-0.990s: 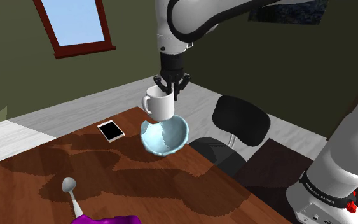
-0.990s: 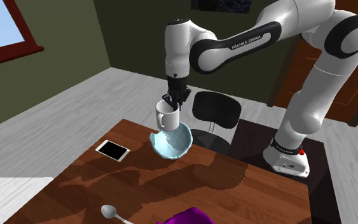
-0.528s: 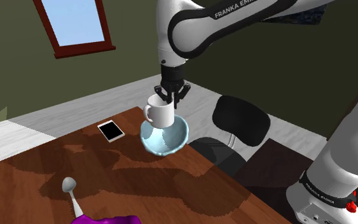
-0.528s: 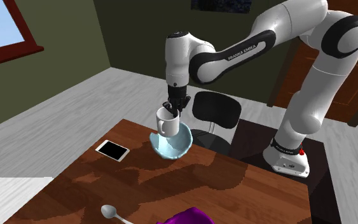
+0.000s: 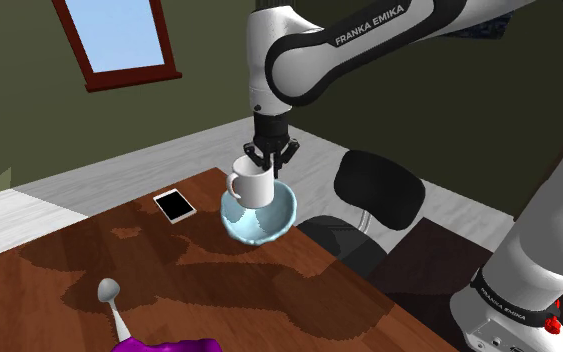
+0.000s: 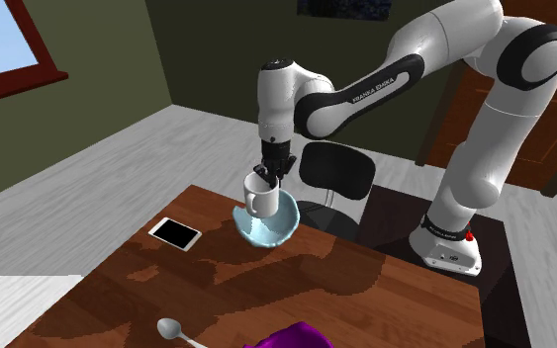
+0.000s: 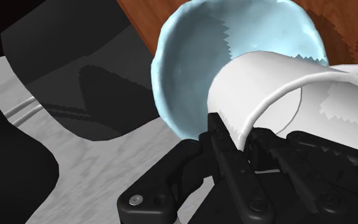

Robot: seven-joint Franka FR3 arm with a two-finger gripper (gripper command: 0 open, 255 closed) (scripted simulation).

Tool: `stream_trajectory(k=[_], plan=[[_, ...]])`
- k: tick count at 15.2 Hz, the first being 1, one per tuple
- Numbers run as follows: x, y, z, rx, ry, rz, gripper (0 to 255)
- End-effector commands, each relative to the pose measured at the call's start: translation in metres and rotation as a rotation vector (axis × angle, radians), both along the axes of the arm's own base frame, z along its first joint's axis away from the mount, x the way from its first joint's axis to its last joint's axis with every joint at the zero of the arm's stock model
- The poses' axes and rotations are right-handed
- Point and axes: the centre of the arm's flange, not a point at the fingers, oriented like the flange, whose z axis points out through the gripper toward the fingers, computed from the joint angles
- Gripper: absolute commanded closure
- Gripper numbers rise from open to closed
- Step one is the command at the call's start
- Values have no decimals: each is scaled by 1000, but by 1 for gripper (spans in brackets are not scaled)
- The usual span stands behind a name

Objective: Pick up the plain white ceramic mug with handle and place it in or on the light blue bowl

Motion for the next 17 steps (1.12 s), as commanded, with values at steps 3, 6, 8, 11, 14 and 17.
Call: stream_trajectory(k=[3,6,8,11,14,17], plan=[[0,0,0,0,-1,0,0],[0,0,0,0,-1,0,0],[0,0,0,0,-1,0,0],[-1,0,40,0,-1,0,0],[-1,0,50,0,-1,0,0],[-1,0,50,0,-1,0,0]])
